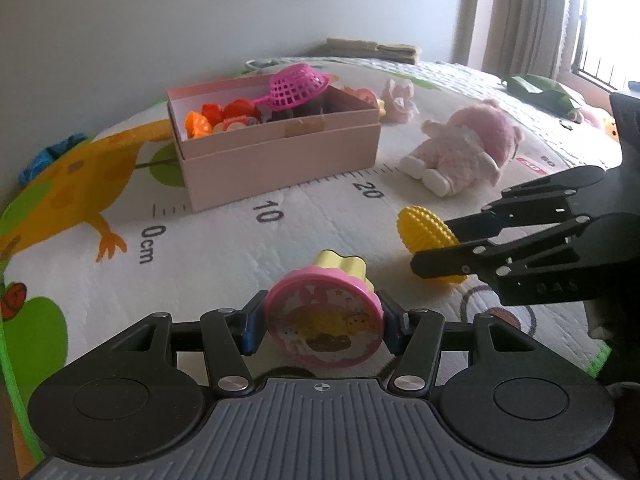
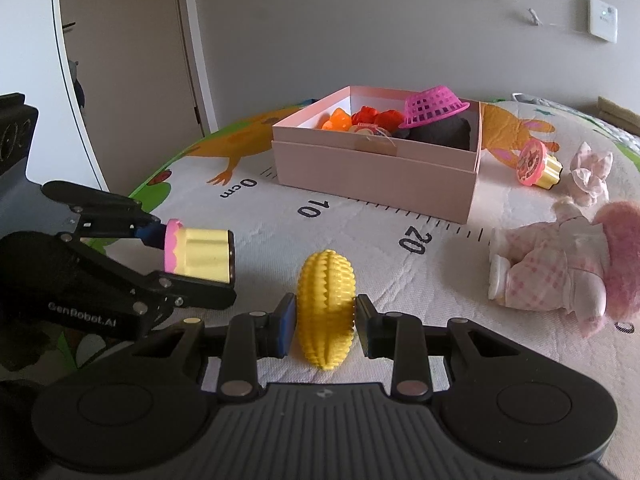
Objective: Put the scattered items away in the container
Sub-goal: 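Carry both toys over the pink box and open both grippers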
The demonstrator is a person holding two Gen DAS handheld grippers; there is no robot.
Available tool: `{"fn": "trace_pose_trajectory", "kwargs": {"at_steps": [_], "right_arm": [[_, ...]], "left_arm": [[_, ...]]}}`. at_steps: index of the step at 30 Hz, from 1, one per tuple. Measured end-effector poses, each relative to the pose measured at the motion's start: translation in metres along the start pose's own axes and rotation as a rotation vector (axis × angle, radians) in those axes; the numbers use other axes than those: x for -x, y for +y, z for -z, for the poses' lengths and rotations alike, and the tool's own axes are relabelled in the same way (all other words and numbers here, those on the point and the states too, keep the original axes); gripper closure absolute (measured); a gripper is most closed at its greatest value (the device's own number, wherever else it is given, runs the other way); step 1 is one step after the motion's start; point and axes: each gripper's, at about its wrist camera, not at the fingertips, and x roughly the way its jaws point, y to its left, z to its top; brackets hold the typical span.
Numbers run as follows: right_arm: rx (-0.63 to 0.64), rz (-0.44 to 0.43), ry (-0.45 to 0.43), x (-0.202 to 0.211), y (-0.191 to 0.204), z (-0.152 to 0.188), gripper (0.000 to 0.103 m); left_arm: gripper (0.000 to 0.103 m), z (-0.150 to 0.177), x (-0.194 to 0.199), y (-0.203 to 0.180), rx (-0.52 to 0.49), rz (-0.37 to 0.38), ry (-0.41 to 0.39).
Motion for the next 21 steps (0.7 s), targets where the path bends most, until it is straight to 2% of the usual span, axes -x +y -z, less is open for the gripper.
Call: {"fn": "trace_pose_trajectory", "kwargs": {"at_steps": [4, 8, 16, 21], "right_arm": [[0.014, 0.003, -0.014, 0.003, -0.002, -0.006, 0.072], [0.071, 0.008, -0.060, 0.006, -0.006, -0.027, 0.072], [0.171, 0.049, -0.177, -0.023, -0.024, -0.106, 0.072], [0.212, 0.054, -0.202, -0.052, -0.031, -0.138, 0.072]], "left_arm": [[0.043, -0.010, 0.000, 0.005, -0.001, -0.023, -0.015], [0.043, -0.031, 0.002, 0.010, -0.043, -0.044, -0.062], [0.043, -0.117, -0.015, 0.050, -0.037, -0.129, -0.237], [0.042, -0.162, -0.037, 0.080, 0.036, -0.103, -0.270]]}}
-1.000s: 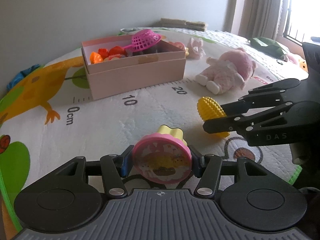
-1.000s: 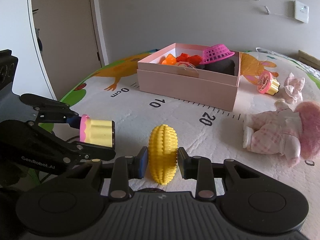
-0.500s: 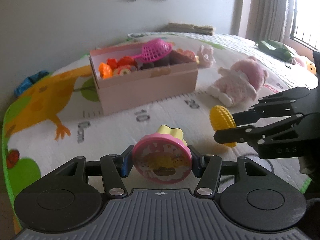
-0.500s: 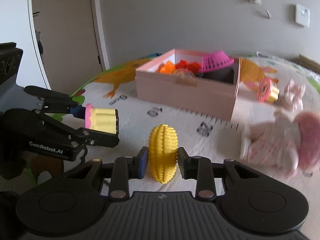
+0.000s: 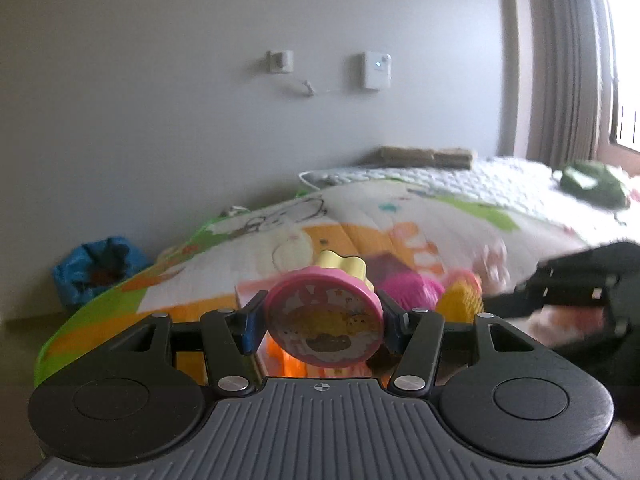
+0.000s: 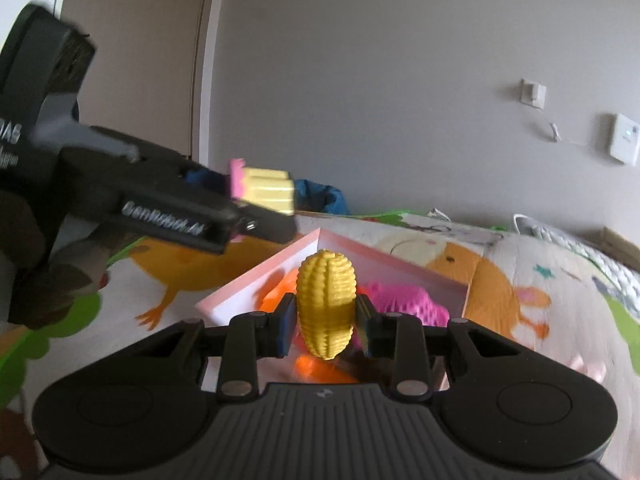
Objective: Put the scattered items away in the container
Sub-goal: 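Carry both toys over the pink box and open both grippers, then reach the right gripper to the pink plush doll and grasp its head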
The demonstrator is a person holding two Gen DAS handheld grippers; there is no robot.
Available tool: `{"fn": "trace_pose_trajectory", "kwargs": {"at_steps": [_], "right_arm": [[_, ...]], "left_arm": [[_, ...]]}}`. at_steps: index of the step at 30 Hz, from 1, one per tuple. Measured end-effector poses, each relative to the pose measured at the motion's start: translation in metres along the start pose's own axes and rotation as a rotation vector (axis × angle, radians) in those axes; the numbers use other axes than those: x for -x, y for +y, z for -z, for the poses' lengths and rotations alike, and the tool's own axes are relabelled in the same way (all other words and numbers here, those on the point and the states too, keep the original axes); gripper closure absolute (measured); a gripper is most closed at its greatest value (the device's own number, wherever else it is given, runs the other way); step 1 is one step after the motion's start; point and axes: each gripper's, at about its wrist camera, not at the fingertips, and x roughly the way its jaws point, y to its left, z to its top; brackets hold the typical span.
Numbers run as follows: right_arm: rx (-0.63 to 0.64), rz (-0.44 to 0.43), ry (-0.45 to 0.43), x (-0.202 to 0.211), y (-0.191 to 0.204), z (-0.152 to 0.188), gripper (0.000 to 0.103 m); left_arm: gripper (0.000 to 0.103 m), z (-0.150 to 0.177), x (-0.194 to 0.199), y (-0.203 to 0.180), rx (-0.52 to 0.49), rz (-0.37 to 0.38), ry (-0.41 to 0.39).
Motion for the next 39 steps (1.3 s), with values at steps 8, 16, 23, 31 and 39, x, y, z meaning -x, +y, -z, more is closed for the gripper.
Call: {"fn": "trace_pose_trajectory", "kwargs": {"at_steps": [8, 16, 23, 31, 39], "right_arm": [[-0.030, 0.014, 0.039, -0.028, -0.018, 0.006, 0.055], [-0.043, 0.054, 0.044, -0.017, -0.027, 0.015, 0.055], [-0.147, 0.217, 0.012, 0.046, -0.070, 0.035, 0.054], [-0.350, 0.359, 0.010, 0.108, -0.116, 0.084, 0.042], [-0.556, 0.371, 0.013, 0.121, -0.140, 0.138, 0.029]], "left_arm": [[0.029, 0.004, -0.040, 0.025, 0.095, 0.026, 0.044], [0.024, 0.017, -0.039, 0.014, 0.071, 0.013, 0.054], [0.014, 0.038, -0.014, -0.038, -0.063, 0.108, 0.046], [0.010, 0.073, -0.010, -0.131, -0.234, 0.320, 0.106], [0.009, 0.097, -0.046, -0.193, -0.288, 0.305, 0.192]]}}
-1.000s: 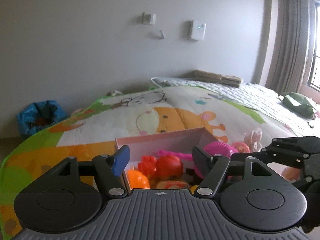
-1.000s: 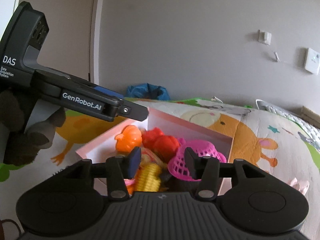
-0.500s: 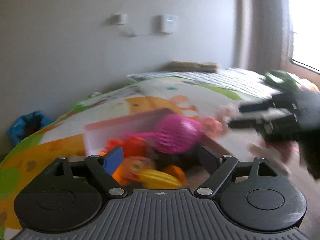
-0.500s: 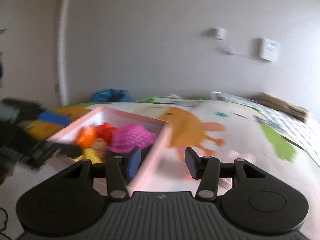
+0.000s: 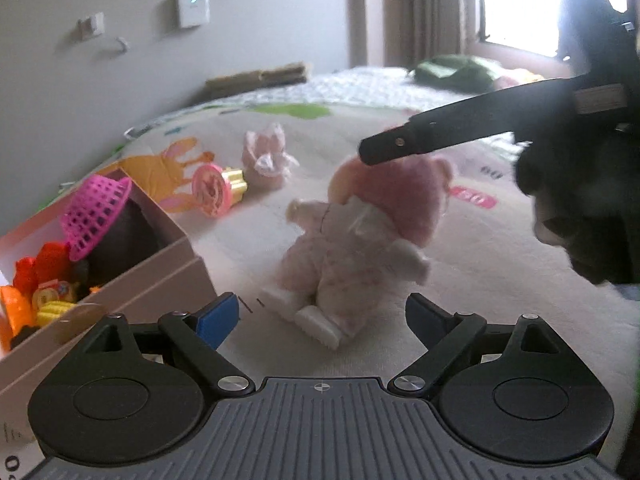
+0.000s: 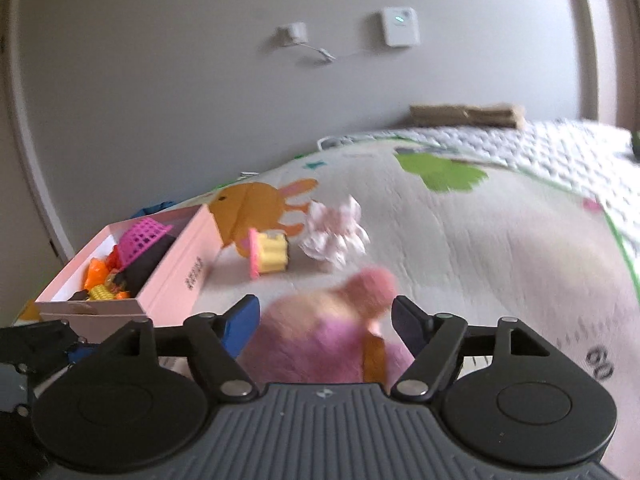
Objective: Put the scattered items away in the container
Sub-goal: 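Reach the right gripper to the pink plush doll and grasp its head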
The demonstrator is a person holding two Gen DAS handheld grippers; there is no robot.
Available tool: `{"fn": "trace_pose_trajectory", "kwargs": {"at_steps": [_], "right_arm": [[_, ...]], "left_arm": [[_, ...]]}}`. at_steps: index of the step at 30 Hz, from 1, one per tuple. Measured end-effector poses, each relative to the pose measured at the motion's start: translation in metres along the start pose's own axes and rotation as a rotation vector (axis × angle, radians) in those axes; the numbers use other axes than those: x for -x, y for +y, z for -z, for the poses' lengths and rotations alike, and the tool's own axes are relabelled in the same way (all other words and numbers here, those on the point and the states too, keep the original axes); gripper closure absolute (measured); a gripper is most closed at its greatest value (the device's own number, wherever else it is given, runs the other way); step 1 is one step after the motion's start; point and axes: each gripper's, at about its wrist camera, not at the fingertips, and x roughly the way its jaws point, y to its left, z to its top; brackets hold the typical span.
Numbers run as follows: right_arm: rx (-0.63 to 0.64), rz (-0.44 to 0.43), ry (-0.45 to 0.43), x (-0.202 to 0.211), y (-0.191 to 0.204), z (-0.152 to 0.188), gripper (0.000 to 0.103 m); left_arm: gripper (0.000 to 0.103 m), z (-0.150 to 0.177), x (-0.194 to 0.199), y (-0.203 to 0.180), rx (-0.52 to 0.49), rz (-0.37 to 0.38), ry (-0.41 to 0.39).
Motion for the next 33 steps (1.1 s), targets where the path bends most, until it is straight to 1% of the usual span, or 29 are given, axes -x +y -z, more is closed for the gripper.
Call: {"fn": "trace_pose_trajectory", "kwargs": {"at_steps": [3, 6, 9, 19, 21, 23, 24, 26, 33], "right_arm": [[-0.072, -0.026, -0.006, -0.005, -0.011, 0.008, 0.027], [-0.082, -0.044, -0.023, -0.008, -0.014, 0.010, 0.027], [-0.077, -0.058, -0.038, -0.007, -0.016, 0.015, 0.027], [-0.062, -0.089, -0.053, -0.006, -0.016, 0.023, 0.027], [-0.051, -0.090, -0.052, -0.007, -0.014, 0.025, 0.027], [-0.039, -0.090, -0.049, -0.007, -0.012, 0.026, 0.027], [-0.032, -0.089, -0.043, -0.008, -0.011, 0.026, 0.024], [-0.018, -0.087, -0.030, -0.009, -0.009, 0.027, 0.023], [-0.024, -0.095, -0.010, -0.009, -0.012, 0.028, 0.021]], "left_arm": [[0.009, -0.004, -0.015, -0.004, 0.023, -0.009, 0.041], [0.009, -0.006, -0.023, -0.006, 0.027, -0.010, 0.077], [0.009, -0.008, -0.030, -0.009, 0.026, -0.019, 0.092], [0.011, -0.012, -0.036, -0.015, 0.021, -0.052, 0.099], [0.013, -0.012, -0.035, -0.014, 0.021, -0.057, 0.098], [0.017, -0.012, -0.034, -0.014, 0.027, -0.063, 0.095], [0.017, -0.013, -0.034, -0.013, 0.033, -0.062, 0.095], [0.018, -0.012, -0.033, -0.012, 0.042, -0.057, 0.096], [0.019, -0.011, -0.032, -0.012, 0.051, -0.052, 0.097]]}}
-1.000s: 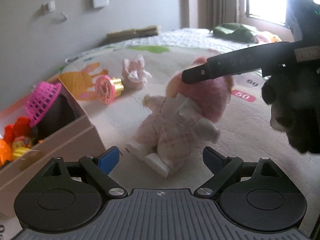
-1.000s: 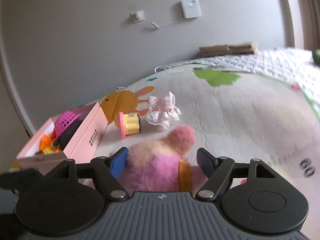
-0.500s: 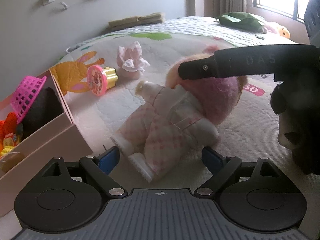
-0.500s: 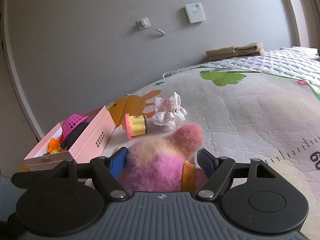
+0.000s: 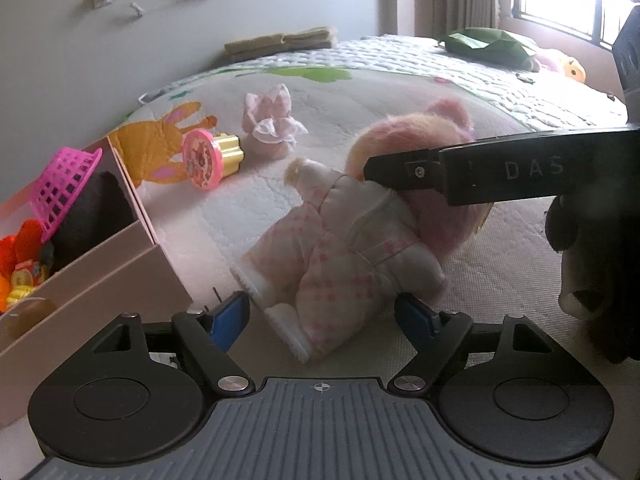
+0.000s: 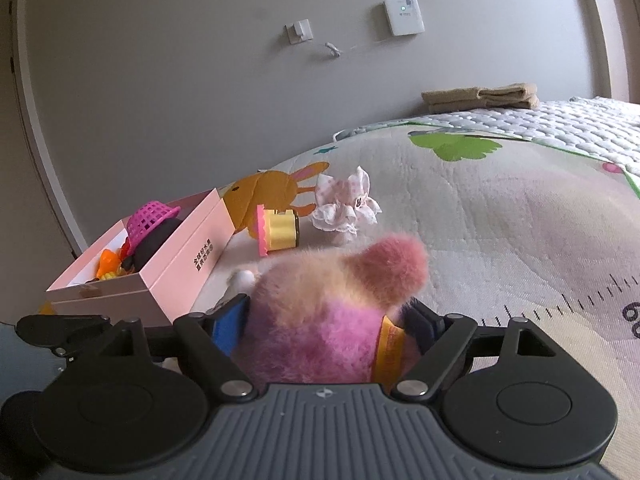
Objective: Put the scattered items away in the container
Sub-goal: 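Reach the right gripper to the pink plush doll and grasp its head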
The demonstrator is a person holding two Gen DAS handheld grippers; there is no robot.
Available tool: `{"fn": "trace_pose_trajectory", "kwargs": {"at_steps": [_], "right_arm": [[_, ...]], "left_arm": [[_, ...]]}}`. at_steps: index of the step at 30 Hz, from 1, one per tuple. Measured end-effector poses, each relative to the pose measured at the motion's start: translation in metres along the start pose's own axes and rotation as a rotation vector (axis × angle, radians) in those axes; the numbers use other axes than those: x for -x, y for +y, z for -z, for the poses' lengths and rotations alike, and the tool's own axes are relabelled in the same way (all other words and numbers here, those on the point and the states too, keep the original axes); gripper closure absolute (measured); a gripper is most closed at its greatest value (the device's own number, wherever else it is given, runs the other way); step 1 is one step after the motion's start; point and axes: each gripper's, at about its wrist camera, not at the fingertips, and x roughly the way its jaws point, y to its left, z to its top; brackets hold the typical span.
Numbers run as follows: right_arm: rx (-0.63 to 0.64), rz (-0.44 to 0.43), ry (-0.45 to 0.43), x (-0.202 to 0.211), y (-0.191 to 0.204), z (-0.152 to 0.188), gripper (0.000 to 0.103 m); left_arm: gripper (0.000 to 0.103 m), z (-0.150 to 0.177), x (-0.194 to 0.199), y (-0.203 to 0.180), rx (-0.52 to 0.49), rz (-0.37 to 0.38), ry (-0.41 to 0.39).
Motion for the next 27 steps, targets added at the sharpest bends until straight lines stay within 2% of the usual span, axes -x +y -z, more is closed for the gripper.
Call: {"fn": "trace_pose_trajectory", "kwargs": {"at_steps": [7, 11, 17, 23, 27], "right_arm": [[-0.006, -0.001, 0.015, 0.0011, -0.0036, 0.0014, 0.013], [0.008, 0.005, 0.022, 0.0020, -0.0032, 0.0030, 0.004], [0.031, 0.000, 0.010, 0.0056, -0.0008, 0.0046, 0.004], [0.048, -0.002, -0.011, 0.0092, 0.0019, 0.0051, 0.017], [0.050, -0.005, -0.012, 0.0092, 0.0018, 0.0046, 0.019]], "left_arm": [[0.018, 0.0002, 0.0000, -0.0009, 0.008, 0.002, 0.005], [0.016, 0.0006, -0.0009, 0.0001, 0.016, 0.000, 0.006], [0.016, 0.0014, -0.0014, 0.0010, 0.021, 0.002, 0.005], [0.014, 0.0022, -0.0021, 0.0021, 0.030, 0.003, 0.004], [0.013, 0.0019, -0.0022, 0.0029, 0.041, 0.005, 0.004]]}}
